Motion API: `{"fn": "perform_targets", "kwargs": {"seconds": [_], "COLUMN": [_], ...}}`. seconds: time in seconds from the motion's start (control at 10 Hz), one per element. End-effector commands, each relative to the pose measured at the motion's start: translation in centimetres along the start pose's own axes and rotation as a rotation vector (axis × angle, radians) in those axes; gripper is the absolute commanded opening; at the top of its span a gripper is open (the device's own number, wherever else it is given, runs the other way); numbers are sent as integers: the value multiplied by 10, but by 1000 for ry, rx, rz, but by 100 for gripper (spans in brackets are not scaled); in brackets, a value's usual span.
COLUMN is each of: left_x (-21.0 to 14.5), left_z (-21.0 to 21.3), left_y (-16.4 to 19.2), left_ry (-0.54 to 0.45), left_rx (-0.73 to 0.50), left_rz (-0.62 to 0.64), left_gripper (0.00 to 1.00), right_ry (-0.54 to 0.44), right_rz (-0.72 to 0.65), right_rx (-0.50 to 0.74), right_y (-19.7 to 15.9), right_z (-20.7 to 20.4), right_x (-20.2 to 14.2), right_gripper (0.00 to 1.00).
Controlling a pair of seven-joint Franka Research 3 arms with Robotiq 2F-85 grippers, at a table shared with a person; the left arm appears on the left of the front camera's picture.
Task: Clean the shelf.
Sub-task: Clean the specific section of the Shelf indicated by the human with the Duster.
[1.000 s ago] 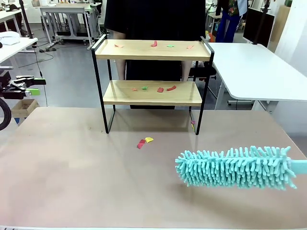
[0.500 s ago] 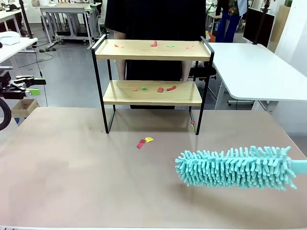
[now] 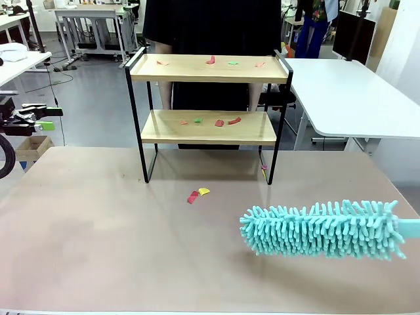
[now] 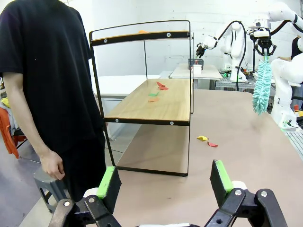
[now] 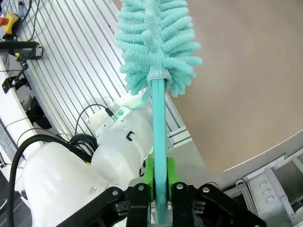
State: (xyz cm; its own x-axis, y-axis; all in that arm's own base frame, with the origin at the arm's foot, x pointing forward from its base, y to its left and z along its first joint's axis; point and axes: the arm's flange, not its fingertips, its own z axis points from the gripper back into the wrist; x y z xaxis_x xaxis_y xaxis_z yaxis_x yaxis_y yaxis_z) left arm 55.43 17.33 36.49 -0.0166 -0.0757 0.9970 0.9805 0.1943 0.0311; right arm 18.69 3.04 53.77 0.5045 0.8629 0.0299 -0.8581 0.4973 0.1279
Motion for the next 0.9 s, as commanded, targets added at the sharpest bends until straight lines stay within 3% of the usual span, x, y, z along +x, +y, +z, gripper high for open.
{"fn": "perform_targets", "kwargs": {"seconds": [0.0, 0.8], "left_x": [2, 2], "left_z": [-1, -1], "left_y": [-1, -1], "left_ry": [1, 1], "left_rx": [1, 1], "left_rz": [-3, -3], "left_gripper": [100, 100], "right_ry": [1, 1], "right_rz": [-14, -14], "right_rx": [-6, -6], "right_y": [-2, -2], "right_z": [1, 1], "right_x": [-3, -3], "right_gripper": [13, 13]}}
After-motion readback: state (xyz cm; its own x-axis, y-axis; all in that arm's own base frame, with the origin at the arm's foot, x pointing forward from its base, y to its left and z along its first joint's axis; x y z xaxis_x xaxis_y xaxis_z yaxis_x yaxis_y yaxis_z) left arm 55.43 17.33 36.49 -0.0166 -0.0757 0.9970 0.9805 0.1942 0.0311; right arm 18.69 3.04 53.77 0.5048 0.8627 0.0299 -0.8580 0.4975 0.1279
